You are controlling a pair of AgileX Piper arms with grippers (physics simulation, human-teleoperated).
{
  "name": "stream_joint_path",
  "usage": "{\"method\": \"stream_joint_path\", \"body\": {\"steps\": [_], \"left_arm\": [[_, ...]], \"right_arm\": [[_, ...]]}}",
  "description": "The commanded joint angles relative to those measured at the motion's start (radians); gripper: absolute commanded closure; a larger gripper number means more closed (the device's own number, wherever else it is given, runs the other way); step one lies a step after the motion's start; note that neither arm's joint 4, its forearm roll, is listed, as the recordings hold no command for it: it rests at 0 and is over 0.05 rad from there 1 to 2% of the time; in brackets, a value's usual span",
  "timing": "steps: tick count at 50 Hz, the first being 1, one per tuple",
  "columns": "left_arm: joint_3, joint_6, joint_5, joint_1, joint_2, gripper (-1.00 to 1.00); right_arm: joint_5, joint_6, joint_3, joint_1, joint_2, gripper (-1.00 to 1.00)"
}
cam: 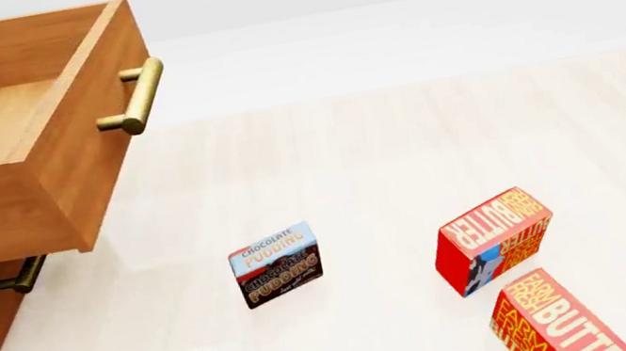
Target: Put the chocolate pudding in the top drawer of the cabinet and close it.
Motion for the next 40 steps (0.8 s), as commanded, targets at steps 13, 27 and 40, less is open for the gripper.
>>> {"method": "stream_joint_path", "body": {"steps": [13,27,40], "left_arm": [[0.086,0.093,-0.09,-0.122,0.055,-1.0],[0.208,0.148,-0.174,-0.131,0.069,-1.0],[0.31,0.102,-0.244,-0.142,0.129,-1.0]], "right_arm": [[0.0,0.0,0.0,0.0,0.0,-1.0],[0.0,0.0,0.0,0.0,0.0,-1.0],[0.0,0.0,0.0,0.0,0.0,-1.0]]}}
